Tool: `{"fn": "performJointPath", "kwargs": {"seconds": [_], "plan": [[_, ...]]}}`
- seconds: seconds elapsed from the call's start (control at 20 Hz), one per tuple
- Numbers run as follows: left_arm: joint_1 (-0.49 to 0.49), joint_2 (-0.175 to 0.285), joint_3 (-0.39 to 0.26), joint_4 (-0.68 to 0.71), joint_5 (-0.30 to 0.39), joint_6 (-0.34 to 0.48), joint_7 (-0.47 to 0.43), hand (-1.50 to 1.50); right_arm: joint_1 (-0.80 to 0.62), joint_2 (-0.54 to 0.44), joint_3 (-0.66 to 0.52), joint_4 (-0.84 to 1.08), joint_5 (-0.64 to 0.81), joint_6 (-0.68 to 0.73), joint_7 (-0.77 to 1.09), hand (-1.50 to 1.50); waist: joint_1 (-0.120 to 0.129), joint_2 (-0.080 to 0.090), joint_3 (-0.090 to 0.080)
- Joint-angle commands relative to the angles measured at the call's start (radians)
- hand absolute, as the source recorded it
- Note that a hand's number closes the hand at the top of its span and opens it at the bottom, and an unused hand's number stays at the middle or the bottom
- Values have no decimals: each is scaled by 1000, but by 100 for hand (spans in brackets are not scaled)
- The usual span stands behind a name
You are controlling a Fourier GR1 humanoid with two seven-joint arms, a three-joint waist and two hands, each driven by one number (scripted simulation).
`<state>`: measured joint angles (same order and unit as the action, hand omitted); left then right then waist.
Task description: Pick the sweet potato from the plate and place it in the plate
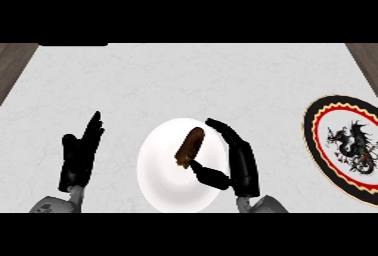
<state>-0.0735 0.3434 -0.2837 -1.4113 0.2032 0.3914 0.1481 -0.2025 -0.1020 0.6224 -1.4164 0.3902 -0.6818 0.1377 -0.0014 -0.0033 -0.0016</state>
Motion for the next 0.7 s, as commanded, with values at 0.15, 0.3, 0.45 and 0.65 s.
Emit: {"fn": "performJointPath", "kwargs": {"seconds": [0.15,0.3,0.45,0.65], "plan": [[0,8,34,18,14,-22,-5,0,-138,-65,94,72,302,159,350,-150,0,-3,-3],[-23,-27,9,31,-14,8,13,0,-209,-77,105,19,367,324,549,-150,-11,-5,-3],[7,-8,-2,-23,-16,-9,31,0,-299,-32,113,8,382,499,704,-150,5,-4,-1],[20,-35,3,16,-27,-4,-13,0,-328,-10,89,-61,260,742,829,-150,-1,-2,0]]}}
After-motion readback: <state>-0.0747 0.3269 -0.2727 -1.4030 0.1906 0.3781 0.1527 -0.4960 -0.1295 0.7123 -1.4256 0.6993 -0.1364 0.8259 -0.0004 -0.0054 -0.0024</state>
